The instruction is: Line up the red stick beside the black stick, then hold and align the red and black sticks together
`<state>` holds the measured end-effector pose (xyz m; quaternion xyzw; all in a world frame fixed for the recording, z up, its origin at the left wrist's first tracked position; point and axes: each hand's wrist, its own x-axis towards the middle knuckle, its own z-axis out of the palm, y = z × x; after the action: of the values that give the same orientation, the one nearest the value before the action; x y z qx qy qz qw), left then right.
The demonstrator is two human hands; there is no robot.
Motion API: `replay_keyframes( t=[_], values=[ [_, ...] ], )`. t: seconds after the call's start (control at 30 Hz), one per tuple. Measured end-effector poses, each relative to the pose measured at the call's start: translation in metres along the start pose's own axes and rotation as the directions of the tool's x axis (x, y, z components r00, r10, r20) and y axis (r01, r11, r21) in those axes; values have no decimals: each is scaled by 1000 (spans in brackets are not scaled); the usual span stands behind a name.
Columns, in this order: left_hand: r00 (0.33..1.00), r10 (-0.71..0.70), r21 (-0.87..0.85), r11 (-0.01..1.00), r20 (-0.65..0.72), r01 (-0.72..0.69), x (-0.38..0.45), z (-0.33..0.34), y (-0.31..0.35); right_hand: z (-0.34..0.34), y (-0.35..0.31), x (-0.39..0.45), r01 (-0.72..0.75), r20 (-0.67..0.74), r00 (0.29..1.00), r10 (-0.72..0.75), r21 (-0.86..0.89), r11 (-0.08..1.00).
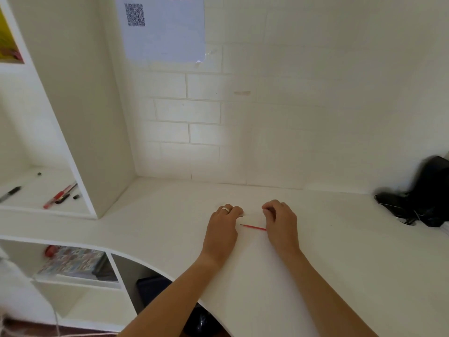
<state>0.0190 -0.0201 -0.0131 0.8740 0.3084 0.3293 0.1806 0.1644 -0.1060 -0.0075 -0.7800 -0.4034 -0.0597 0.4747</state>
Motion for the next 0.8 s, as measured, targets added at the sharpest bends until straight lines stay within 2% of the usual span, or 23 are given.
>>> replay_keyframes(
  t=[0.1, 0.23, 0.8],
  values=[
    [1000, -6, 3, 1000, -9, 6, 1, 0, -1, -11, -7, -11, -89, -26, 995, 98, 239, 967],
    [1000, 14, 29, 999, -6, -14, 0, -1, 0, -18, -12, -23, -137, 32, 990, 135, 354, 925],
    [995, 90, 59, 994, 32, -92, -3, -1, 4, -16, -9, -33, -24, 76, 997, 1, 301, 953]
  ],
)
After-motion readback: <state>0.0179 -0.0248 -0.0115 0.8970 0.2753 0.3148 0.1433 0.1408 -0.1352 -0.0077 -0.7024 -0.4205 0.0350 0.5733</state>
